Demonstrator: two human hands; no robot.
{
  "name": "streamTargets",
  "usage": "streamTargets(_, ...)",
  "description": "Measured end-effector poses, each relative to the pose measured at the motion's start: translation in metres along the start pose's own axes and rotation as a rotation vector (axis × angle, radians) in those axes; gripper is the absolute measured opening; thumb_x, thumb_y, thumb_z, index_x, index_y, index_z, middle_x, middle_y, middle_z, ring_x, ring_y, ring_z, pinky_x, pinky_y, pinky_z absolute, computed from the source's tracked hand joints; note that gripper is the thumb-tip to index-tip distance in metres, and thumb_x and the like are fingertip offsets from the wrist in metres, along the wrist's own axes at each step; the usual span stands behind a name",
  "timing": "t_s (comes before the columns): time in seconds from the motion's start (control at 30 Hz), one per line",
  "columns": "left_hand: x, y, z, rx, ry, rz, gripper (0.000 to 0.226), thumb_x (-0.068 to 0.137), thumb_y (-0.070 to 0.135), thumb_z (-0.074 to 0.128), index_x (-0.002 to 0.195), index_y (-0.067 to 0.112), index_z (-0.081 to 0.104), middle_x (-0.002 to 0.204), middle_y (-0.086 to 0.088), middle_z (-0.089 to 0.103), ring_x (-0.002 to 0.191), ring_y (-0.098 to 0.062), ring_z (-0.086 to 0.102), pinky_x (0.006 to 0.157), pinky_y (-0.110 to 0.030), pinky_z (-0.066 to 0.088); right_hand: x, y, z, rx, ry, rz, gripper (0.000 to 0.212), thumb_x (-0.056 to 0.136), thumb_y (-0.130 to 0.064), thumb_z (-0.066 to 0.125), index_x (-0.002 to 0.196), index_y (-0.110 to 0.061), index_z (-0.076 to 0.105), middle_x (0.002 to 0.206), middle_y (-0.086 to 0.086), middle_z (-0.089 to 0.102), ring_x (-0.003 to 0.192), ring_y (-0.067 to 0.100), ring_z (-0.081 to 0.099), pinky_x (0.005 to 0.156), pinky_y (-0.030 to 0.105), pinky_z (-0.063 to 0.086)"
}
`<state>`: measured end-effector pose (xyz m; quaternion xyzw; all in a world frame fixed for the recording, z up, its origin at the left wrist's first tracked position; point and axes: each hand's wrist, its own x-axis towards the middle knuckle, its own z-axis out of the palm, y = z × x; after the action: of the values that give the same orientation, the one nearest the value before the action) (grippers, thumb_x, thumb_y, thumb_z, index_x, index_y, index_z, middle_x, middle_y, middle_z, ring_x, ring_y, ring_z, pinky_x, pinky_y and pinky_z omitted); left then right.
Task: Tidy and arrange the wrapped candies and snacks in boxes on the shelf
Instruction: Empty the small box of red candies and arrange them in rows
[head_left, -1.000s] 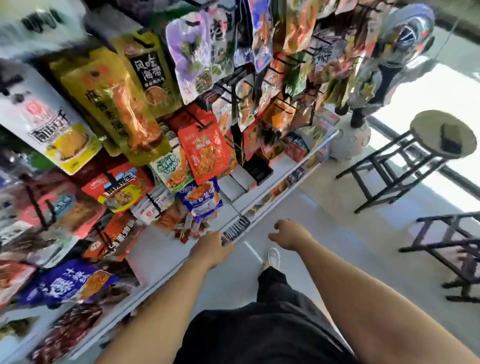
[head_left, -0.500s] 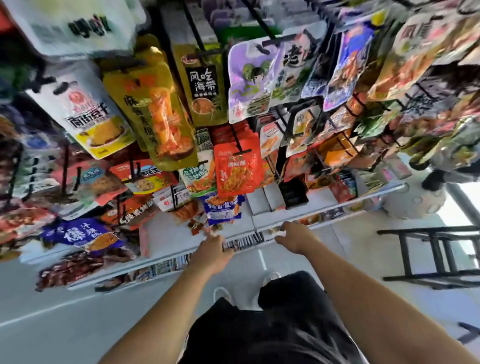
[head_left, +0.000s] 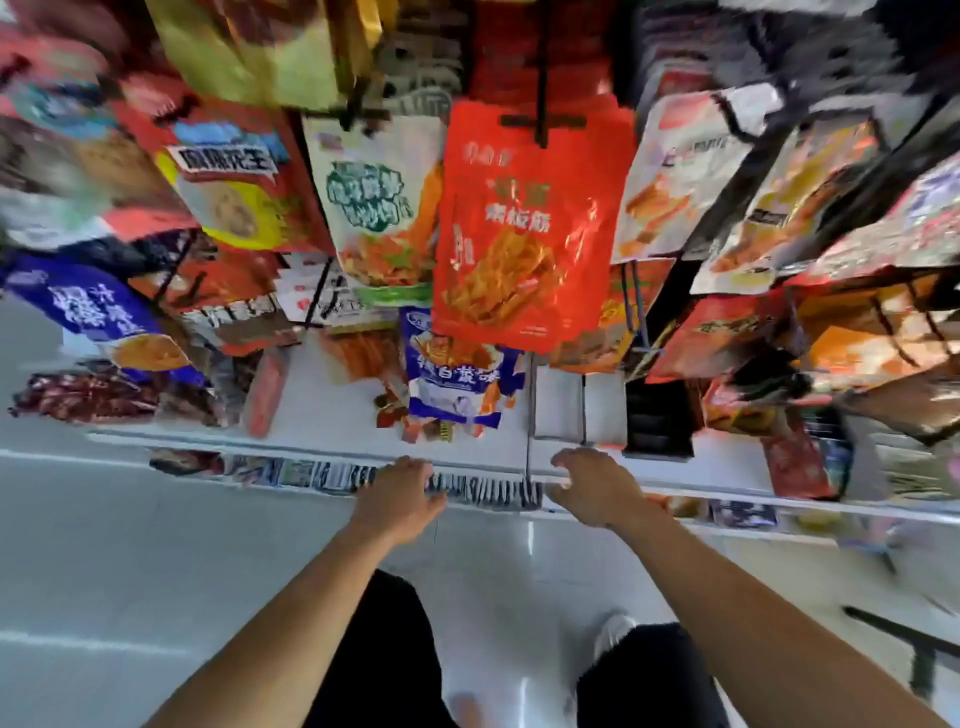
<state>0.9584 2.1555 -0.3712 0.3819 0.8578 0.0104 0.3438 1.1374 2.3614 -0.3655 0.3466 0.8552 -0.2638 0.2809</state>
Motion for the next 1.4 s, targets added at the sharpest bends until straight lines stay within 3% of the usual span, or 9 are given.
streamTargets(0.1, 0.046, -0.01, 0.049, -0.025, 0.073, 0.057, 0.048, 0.097, 0.046, 0.051, 0.138, 0.022, 0.049, 0.142, -0.001, 0.048, 0.128, -0.019, 0.048, 0.106, -0.037, 0.041, 0.056, 0.017, 0.038, 0.015, 0.104, -0.085, 0.054, 0.091, -0.049, 0.056, 0.141, -0.029, 0.049, 0.147, 0.002, 0.049, 0.133, 0.026, 0.048, 0.107, 0.039, 0.043)
streamTargets(0.2, 0.094, -0.025, 0.089, 0.03, 0.206, 0.095, 0.055, 0.095, 0.045, 0.054, 0.143, 0.021, 0.044, 0.143, -0.004, 0.045, 0.129, -0.025, 0.047, 0.103, -0.036, 0.042, 0.108, 0.032, 0.074, 0.038, 0.257, -0.17, 0.051, 0.093, -0.047, 0.057, 0.138, -0.026, 0.052, 0.141, 0.002, 0.05, 0.127, 0.025, 0.052, 0.101, 0.038, 0.047)
streamTargets(0.33, 0.147, -0.056, 0.132, 0.082, 0.424, 0.204, 0.07, 0.079, 0.061, 0.04, 0.128, 0.014, 0.057, 0.131, -0.007, 0.054, 0.12, -0.033, 0.053, 0.095, -0.045, 0.05, 0.161, 0.043, 0.107, 0.046, 0.48, -0.319, 0.048, 0.089, -0.055, 0.051, 0.126, -0.025, 0.057, 0.126, 0.004, 0.057, 0.112, 0.03, 0.059, 0.088, 0.047, 0.054)
streamTargets(0.53, 0.147, -0.079, 0.164, 0.024, 0.592, 0.266, 0.05, 0.09, 0.056, 0.047, 0.13, 0.025, 0.051, 0.135, 0.001, 0.048, 0.127, -0.024, 0.045, 0.098, -0.043, 0.048, 0.163, 0.036, 0.151, 0.065, 0.659, -0.335, 0.048, 0.094, -0.045, 0.058, 0.136, -0.022, 0.054, 0.13, 0.008, 0.055, 0.115, 0.029, 0.058, 0.095, 0.044, 0.05)
streamTargets(0.67, 0.107, -0.098, 0.166, -0.004, 0.589, 0.255, 0.052, 0.095, 0.048, 0.055, 0.14, 0.024, 0.046, 0.145, 0.001, 0.041, 0.135, -0.022, 0.039, 0.106, -0.039, 0.041, 0.126, 0.015, 0.178, 0.16, 0.702, -0.299, 0.045, 0.094, -0.041, 0.062, 0.134, -0.02, 0.056, 0.129, 0.004, 0.057, 0.117, 0.024, 0.056, 0.096, 0.035, 0.046)
streamTargets(0.93, 0.097, -0.121, 0.16, 0.003, 0.64, 0.272, 0.048, 0.095, 0.043, 0.053, 0.139, 0.024, 0.046, 0.145, 0.001, 0.042, 0.133, -0.021, 0.04, 0.104, -0.041, 0.045, 0.112, -0.034, 0.188, -0.005, 0.723, -0.338, 0.052, 0.094, -0.046, 0.057, 0.14, -0.024, 0.049, 0.134, 0.002, 0.055, 0.12, 0.023, 0.053, 0.098, 0.037, 0.044)
streamTargets(1.07, 0.127, -0.122, 0.148, -0.018, 0.709, 0.267, 0.04, 0.093, 0.041, 0.054, 0.129, 0.023, 0.052, 0.127, 0.002, 0.052, 0.12, -0.02, 0.048, 0.095, -0.041, 0.049, 0.15, -0.037, 0.172, -0.008, 0.742, -0.352, 0.044, 0.095, -0.042, 0.056, 0.136, -0.024, 0.054, 0.13, 0.003, 0.058, 0.115, 0.024, 0.056, 0.095, 0.038, 0.048)
streamTargets(1.3, 0.202, -0.118, 0.133, -0.088, 0.818, 0.248, 0.04, 0.09, 0.034, 0.064, 0.129, 0.027, 0.057, 0.126, 0.003, 0.055, 0.114, -0.019, 0.051, 0.091, -0.035, 0.048, 0.242, -0.033, 0.165, -0.118, 0.8, -0.351, 0.04, 0.089, -0.048, 0.061, 0.123, -0.026, 0.064, 0.119, 0.0, 0.06, 0.111, 0.026, 0.057, 0.088, 0.04, 0.051)
streamTargets(1.4, 0.219, -0.118, 0.135, -0.063, 0.851, 0.224, 0.035, 0.086, 0.033, 0.069, 0.121, 0.029, 0.063, 0.124, 0.004, 0.057, 0.113, -0.021, 0.05, 0.09, -0.036, 0.048, 0.26, -0.023, 0.169, -0.117, 0.894, -0.417, 0.033, 0.085, -0.04, 0.071, 0.114, -0.023, 0.069, 0.111, -0.001, 0.063, 0.103, 0.025, 0.06, 0.082, 0.04, 0.054)
